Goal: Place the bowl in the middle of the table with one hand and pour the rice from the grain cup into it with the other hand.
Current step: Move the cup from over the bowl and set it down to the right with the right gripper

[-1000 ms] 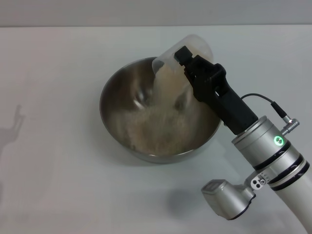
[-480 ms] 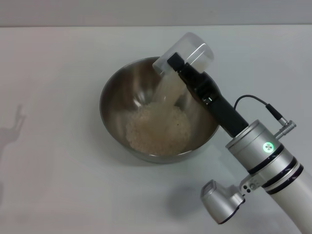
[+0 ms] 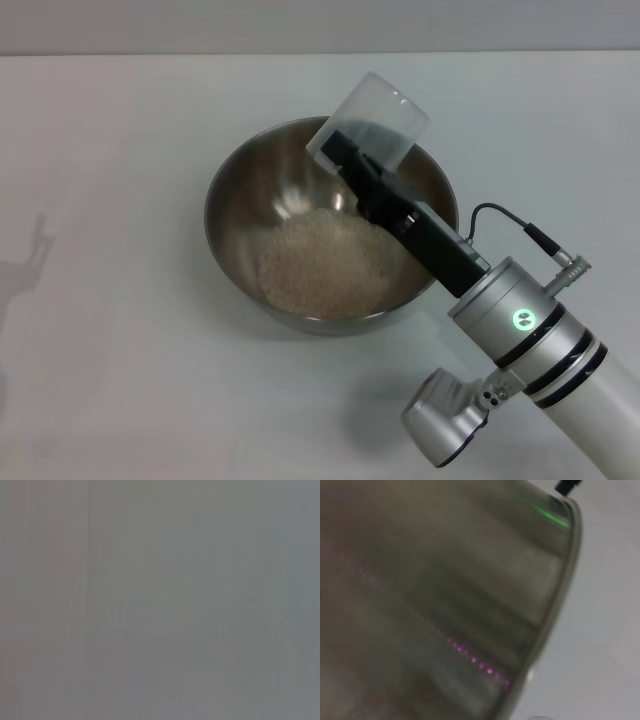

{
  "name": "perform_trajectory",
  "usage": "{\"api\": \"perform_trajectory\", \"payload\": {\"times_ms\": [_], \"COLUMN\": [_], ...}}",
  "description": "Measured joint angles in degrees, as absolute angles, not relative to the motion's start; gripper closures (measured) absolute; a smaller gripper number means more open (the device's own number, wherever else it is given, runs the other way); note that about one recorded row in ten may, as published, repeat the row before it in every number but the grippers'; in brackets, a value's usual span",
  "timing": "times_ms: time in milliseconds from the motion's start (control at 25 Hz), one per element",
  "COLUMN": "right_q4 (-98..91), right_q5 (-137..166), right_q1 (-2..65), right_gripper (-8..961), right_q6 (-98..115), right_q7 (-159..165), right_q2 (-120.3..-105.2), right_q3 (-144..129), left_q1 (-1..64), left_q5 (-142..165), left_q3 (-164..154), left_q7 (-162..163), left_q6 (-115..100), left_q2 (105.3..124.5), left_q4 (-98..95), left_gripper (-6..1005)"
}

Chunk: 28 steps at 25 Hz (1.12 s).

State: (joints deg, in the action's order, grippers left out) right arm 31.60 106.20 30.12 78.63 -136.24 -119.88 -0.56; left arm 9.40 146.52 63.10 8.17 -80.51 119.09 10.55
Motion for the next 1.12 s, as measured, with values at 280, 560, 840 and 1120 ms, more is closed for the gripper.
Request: {"api": "perform_trajectory", "payload": {"times_ms": [280, 560, 840, 1120], "right_q4": [32.35, 34.85, 39.36, 36.99], "right_q5": [106.9, 107.01, 106.64, 106.6], "right_q1": [30.03, 28.87, 24.22, 20.32], "right_gripper": [950, 948, 949, 949], "right_q6": [77.63, 82.55, 86.06, 88.99], "right_q7": [-135.9, -110.12, -82.76, -46.59], "right_q2": [-119.88, -119.88, -119.88, -119.47], "right_q3": [0.07, 3.4, 10.57, 16.69], "left_q1": [9.4, 9.4, 9.46, 9.74], "left_q5": [146.51, 146.51, 146.5, 146.43], "left_q3": [62.71, 62.64, 62.46, 62.44], "left_q7": [8.18, 8.18, 8.17, 8.17], "left_q6": [-80.51, -80.5, -80.51, -80.51], "left_q2": [119.09, 119.09, 119.09, 119.09], "left_q4": [10.95, 11.04, 11.17, 11.18], "left_gripper": [170, 170, 170, 170]}}
